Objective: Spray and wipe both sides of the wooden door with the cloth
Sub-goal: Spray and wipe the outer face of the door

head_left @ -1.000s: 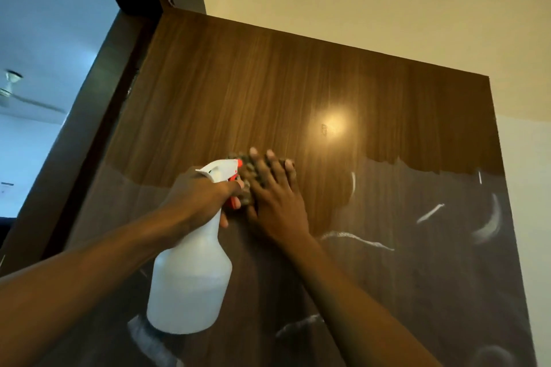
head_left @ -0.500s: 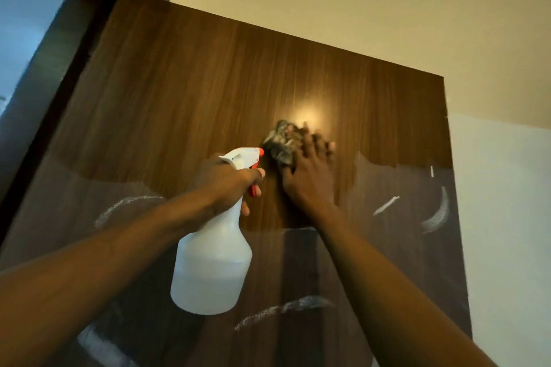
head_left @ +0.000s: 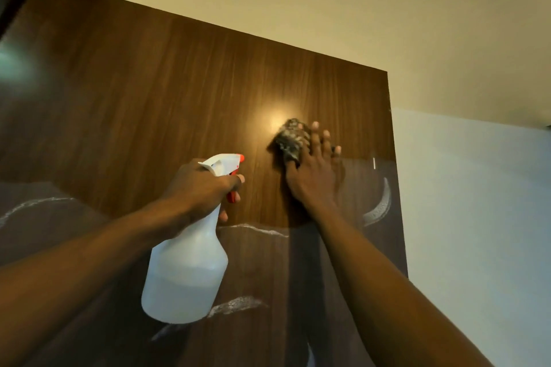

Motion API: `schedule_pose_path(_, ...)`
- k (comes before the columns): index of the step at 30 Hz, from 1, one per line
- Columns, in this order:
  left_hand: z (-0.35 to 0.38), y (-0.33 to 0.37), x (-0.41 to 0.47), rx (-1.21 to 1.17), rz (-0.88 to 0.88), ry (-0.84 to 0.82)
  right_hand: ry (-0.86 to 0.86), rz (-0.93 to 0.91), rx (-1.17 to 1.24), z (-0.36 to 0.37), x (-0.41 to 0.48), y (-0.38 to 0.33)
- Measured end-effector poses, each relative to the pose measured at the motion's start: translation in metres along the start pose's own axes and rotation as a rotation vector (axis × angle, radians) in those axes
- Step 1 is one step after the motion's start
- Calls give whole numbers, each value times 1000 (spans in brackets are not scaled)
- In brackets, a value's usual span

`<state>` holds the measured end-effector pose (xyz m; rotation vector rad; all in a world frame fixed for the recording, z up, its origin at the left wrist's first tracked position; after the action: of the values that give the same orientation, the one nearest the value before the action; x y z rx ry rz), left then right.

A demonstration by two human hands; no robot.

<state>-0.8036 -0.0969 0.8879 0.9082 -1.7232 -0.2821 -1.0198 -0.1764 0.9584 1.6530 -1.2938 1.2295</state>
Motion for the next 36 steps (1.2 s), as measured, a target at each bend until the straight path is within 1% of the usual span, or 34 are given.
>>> schedule_pose_path(2,18,9,5,13,13,-1,-1,-148,-47,7,-9,-6)
schedule_pose_path(4,35,15,9,20,5,31,-33,-343,-78,17,-36,-5)
schedule_pose_path(6,52,17,10,20,-24,58,-36,-455,-112,24,-63,13)
schedule_pose_path(7,62,20,11,21,-21,50,-32,-453,-122,26,-70,33)
schedule_pose_path(8,72,23,12,14,-3,28,-23,-412,-119,25,-72,57)
schedule_pose_path(9,81,26,13,0,18,10,-9,-338,-110,21,-70,83)
schedule_pose_path(12,99,29,10,-18,22,14,11,-18,-33,-4,-44,150)
schedule_pose_path(14,108,32,9,-15,16,18,38,128,62,-24,-13,165)
schedule_pose_path(15,112,34,9,-16,17,15,48,153,88,-31,2,161)
schedule_pose_path(17,121,39,10,-13,11,11,43,98,74,-34,21,142)
schedule_pose_path(19,130,45,11,-2,10,8,3,-75,51,-22,15,115)
schedule_pose_path(21,138,45,10,14,0,24,-44,-266,4,-1,-24,99)
schedule_pose_path(23,145,41,6,31,-30,50,-45,-381,-53,12,-73,109)
schedule_pose_path(25,155,36,0,16,-43,28,-17,-358,-38,14,-103,143)
schedule_pose_path(27,162,32,-7,4,-55,17,4,-236,-18,6,-103,179)
schedule_pose_path(30,165,32,-17,0,-58,36,-2,-32,40,-12,-61,201)
schedule_pose_path(32,168,32,-22,3,-54,50,9,29,91,-21,-31,191)
schedule_pose_path(34,173,32,-26,9,-76,65,2,-21,63,-20,-19,167)
schedule_pose_path(36,180,32,-28,-4,-92,46,-42,-206,-17,-2,-40,134)
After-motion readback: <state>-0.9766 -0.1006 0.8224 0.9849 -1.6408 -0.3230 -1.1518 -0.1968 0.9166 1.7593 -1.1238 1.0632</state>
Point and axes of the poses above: each hand's wrist, its own x-axis towards the middle knuckle, its own z-axis out of the palm, y = z × x, the point moved 7 cm from there along x, towards the middle knuckle, and after that the axes turned 9 degrees about -y, right-handed, at the moved point
